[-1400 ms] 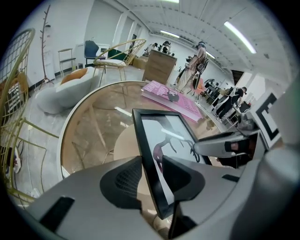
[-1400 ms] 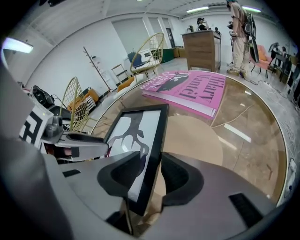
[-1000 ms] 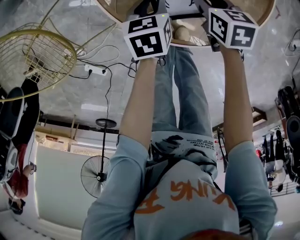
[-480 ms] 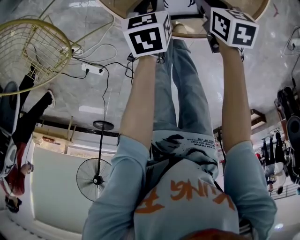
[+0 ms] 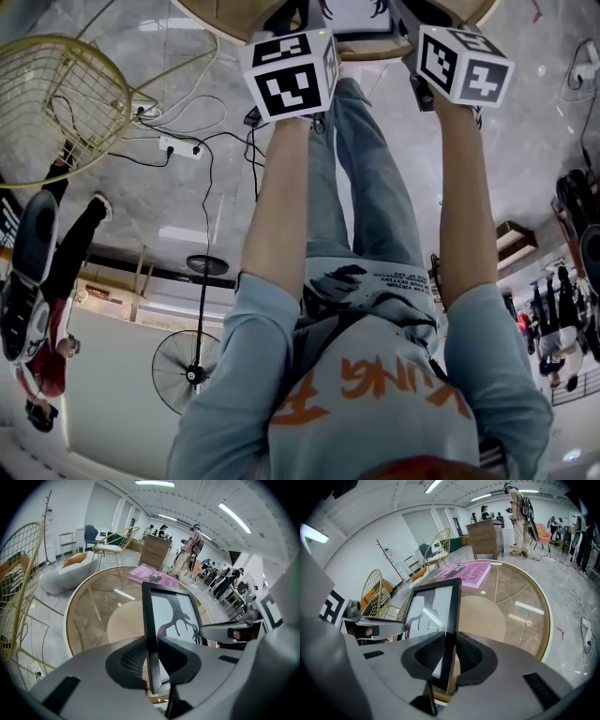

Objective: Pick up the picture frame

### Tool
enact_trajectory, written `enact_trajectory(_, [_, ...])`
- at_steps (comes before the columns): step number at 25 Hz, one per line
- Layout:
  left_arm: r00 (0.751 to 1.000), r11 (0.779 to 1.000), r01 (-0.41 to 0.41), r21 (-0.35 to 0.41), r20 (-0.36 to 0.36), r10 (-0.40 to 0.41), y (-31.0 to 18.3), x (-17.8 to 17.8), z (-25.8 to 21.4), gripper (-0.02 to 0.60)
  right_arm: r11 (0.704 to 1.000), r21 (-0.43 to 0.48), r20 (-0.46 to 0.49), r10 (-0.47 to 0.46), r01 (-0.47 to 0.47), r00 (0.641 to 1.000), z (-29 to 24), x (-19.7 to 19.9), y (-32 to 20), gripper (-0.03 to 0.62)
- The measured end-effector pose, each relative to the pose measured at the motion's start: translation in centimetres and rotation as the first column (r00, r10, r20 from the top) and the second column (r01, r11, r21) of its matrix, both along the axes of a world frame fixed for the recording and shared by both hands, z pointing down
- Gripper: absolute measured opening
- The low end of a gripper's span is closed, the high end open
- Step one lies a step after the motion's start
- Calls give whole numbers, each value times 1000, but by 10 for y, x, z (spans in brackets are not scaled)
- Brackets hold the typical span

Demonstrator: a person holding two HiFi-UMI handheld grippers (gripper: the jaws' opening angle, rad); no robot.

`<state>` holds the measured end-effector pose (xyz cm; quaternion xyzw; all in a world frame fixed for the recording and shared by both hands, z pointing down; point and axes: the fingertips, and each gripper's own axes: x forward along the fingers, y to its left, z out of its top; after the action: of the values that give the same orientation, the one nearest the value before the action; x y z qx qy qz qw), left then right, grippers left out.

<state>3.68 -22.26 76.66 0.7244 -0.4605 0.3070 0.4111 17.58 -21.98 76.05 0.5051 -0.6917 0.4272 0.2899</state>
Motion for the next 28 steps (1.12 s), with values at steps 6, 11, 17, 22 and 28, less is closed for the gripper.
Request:
enact_trajectory(6, [1000,999,-4,43,-6,4,10,17,-30,82,999,49,13,23,-24,1000,-27,18,13,68])
enact_trajectory(11, [1000,997,-14,78,-21,16,16,22,-70,82,994,107,29,13,-16,999,-61,21,22,69])
enact_trajectory(17, [998,994,10,113,-69,-3,32,10,-145,80,983,184,56,-1,-9,998,-135,10,40,69])
enact_trajectory(22, [999,988,10,155,-50,-2,21,11,-185,78,977,214,74,0,-15,997,-168,12,28,69])
enact_trajectory(28, [998,970,5,245,-54,9,6,3,-248,78,955,293,103,3,-33,995,-227,4,15,69])
